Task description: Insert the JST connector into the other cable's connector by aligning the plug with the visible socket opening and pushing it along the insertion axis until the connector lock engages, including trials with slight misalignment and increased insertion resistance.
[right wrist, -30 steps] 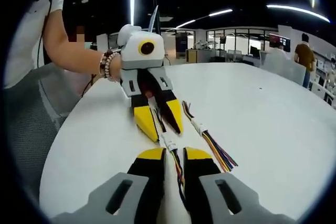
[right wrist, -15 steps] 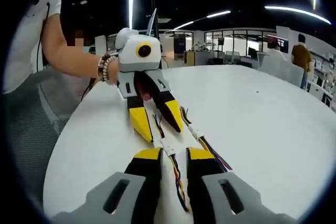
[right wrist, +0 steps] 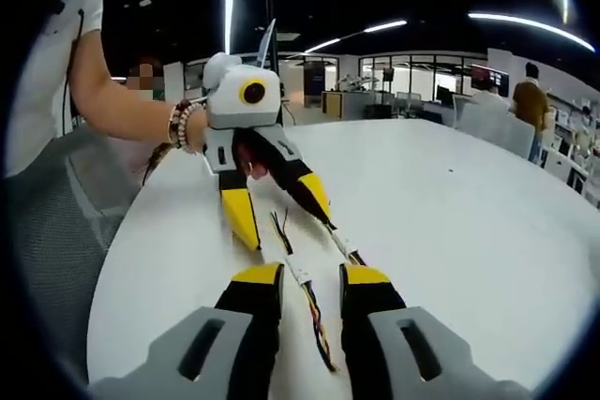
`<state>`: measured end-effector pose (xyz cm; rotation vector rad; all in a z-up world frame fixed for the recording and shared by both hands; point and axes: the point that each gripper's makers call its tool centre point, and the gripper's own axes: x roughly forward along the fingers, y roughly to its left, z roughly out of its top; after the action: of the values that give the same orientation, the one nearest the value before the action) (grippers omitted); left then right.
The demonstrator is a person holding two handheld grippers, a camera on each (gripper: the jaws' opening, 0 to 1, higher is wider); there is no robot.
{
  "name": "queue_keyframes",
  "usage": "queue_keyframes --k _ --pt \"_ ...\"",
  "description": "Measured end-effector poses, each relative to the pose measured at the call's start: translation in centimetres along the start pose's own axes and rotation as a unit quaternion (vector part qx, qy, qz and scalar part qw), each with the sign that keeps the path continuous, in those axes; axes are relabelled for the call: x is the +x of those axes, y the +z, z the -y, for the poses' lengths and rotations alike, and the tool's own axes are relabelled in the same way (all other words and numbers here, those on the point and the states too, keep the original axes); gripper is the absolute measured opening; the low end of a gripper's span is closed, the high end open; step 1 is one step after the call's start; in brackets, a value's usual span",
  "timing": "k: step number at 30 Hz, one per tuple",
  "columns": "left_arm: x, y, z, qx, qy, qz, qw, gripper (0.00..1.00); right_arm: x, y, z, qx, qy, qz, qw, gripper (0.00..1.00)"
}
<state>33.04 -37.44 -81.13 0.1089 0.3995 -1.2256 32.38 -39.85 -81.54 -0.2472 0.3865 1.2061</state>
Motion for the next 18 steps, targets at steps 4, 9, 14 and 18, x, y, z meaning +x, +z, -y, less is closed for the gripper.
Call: queue_keyframes --k 4,9,14,18 --pt "-0.5 0.2 0.0 0.003 0.009 -0.002 1.0000 0.44 -0.4 0.6 0.0 -0.004 -0.007 0.000 1.0000 0.23" --pt "-1.7 1.3 -0.2 -0.007 0.024 0.010 0.9996 0.51 -1.1 1.4 -0.2 -0.015 -0.019 -0.002 0.9997 0.24" --pt "-2.9 2.1 0.1 -0.025 0.037 0.018 0.9988 0.61 -1.8 2.8 -0.9 -0.025 -0.027 0.009 0.9993 0.25" --pt "-3.8 2.5 0.2 -0.027 0.050 0.017 0.9983 0.67 -2.3 3.4 -1.1 -0.029 -0.036 0.013 0.9989 0.27"
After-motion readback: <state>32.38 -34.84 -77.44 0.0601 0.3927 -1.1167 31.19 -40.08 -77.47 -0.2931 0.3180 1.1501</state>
